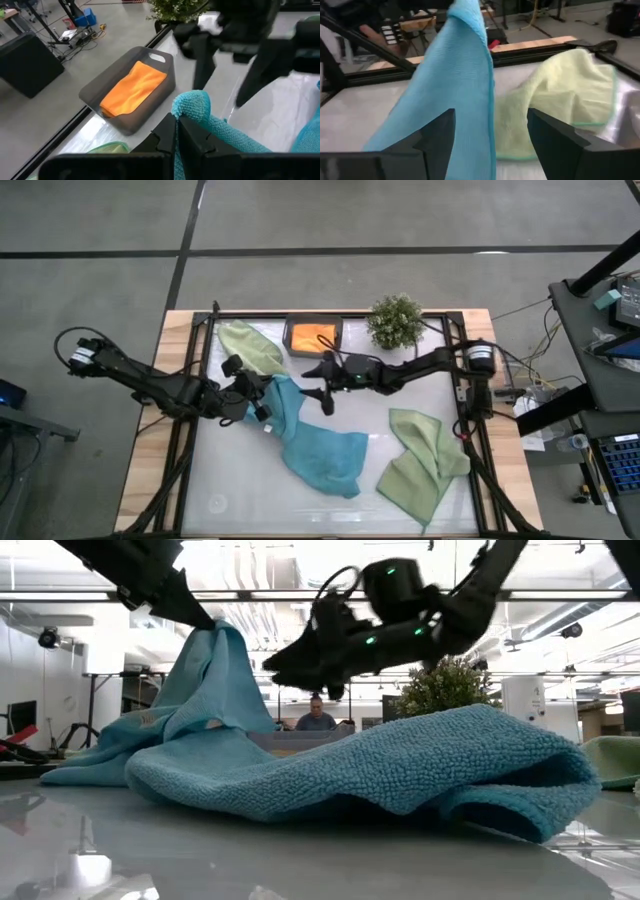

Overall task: Fold microfiber towels
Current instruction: Fold the left blue microfiber towel

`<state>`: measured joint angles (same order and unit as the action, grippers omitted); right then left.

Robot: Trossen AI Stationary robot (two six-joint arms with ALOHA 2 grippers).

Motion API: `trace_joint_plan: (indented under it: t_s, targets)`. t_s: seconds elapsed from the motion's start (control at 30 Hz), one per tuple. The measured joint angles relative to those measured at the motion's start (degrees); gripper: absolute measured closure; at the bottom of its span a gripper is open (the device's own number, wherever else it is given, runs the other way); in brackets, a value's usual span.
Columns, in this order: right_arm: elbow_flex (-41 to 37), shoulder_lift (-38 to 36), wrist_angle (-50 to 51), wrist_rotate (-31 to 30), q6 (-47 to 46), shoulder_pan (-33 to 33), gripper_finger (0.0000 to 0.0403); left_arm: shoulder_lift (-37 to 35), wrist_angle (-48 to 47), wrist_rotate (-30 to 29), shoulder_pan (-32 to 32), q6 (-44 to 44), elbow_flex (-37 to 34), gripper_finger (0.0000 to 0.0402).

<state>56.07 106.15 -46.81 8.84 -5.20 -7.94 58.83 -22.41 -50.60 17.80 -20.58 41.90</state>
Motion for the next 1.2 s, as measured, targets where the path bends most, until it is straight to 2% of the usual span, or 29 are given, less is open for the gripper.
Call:
trace_joint_plan:
  t_s: [0.13,0.27,0.37,0.5,0.57,0.73,0.93,1.07,1.2]
  targets:
    - [7.2,5.6,1.3,7.9,-0.5,-0.6,0.0175,0.0,0.1,0.3,0.0,0.0,0.0,0.0401]
    - [14.1,9.3,9.6,8.5,2.1,-0.5,0.0201,0.0,0.5,1.4,0.0,0.0,0.1,0.0402]
    - [17.0,9.6,16.1,8.2,6.3,-0.5,0.0251,0.0,0.5,3.0,0.0,0.0,0.2,0.0402]
    - [18.6,8.2,20.7,8.3,10.3,-0.3,0.0355,-0.2,0.5,3.8,0.0,0.0,0.0,0.0402]
    - [18.5,6.7,23.5,8.4,12.5,-0.2,0.0382,-0.2,0.4,4.0,0.0,0.0,-0.1,0.0402]
    - [18.4,0.7,29.4,8.2,15.5,-0.2,0.0394,-1.5,0.4,4.2,-0.2,1.5,-0.1,0.0395]
    - [18.8,-10.0,37.0,8.1,16.8,0.0,0.0394,-4.2,1.4,4.1,-0.2,5.5,0.5,0.0343]
    - [23.5,-15.2,47.9,8.1,14.7,0.6,0.0394,-5.3,7.1,3.8,-0.4,10.4,0.4,0.03]
    - [31.4,-16.3,61.0,7.5,13.8,2.0,0.0394,-5.2,15.4,3.8,-0.5,18.0,0.0,0.0264]
